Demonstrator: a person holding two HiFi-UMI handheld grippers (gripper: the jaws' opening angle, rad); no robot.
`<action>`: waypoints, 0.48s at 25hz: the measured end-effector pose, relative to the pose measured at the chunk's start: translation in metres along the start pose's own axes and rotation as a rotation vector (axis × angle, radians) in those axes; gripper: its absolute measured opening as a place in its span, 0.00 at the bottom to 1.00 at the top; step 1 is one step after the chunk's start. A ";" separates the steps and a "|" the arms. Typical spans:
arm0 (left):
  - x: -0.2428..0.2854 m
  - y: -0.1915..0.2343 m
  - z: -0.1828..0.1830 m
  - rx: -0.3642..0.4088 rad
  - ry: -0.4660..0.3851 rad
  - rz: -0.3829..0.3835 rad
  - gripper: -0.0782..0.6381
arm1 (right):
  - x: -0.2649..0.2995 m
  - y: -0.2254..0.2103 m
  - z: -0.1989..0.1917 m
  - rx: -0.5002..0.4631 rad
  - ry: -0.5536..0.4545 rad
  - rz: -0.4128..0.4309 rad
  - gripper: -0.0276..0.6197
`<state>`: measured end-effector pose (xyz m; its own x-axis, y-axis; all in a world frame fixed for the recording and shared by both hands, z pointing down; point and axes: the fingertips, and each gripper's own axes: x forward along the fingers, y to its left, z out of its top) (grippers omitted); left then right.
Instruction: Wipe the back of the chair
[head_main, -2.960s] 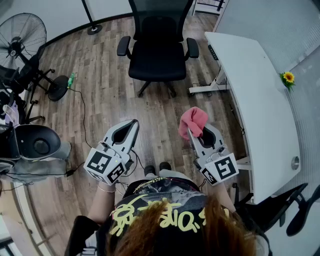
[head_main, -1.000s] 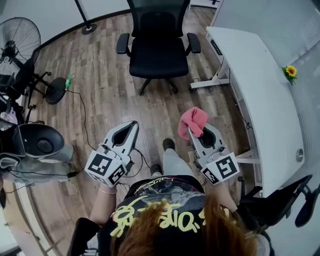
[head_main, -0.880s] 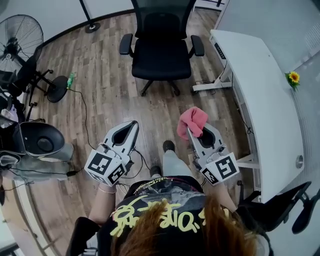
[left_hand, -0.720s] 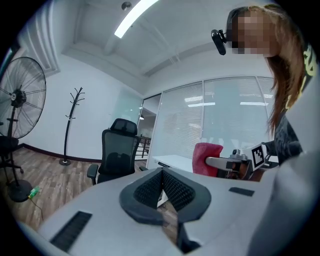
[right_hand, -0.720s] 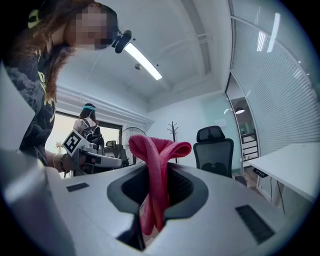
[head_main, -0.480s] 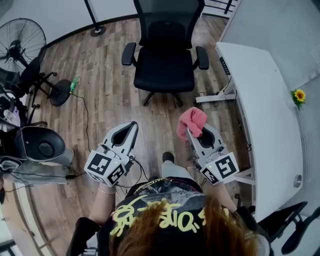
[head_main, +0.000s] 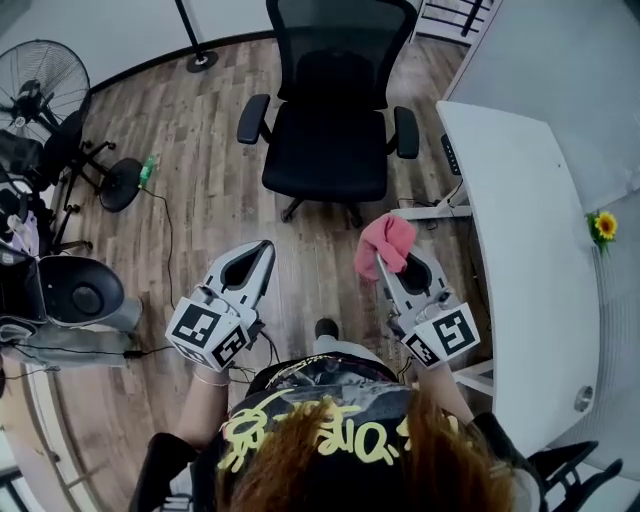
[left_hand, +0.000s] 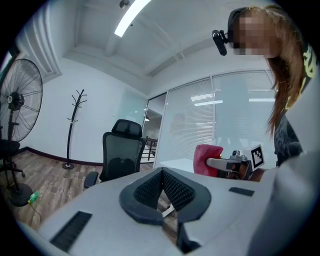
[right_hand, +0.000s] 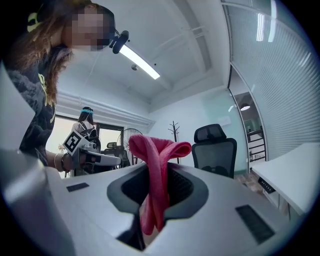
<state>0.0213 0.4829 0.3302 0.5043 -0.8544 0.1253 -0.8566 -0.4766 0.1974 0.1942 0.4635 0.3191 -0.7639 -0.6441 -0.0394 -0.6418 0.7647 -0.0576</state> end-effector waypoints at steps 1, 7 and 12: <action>0.006 0.000 0.000 -0.001 -0.004 0.006 0.09 | 0.000 -0.007 -0.001 0.002 0.001 0.004 0.15; 0.025 0.003 0.005 0.001 -0.015 0.038 0.09 | 0.011 -0.035 -0.008 0.041 0.004 0.033 0.15; 0.029 0.010 -0.005 -0.011 0.007 0.061 0.09 | 0.019 -0.037 -0.013 0.070 -0.006 0.053 0.15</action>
<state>0.0285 0.4543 0.3409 0.4523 -0.8801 0.1443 -0.8844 -0.4216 0.2004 0.2026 0.4235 0.3336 -0.7963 -0.6028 -0.0501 -0.5937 0.7948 -0.1253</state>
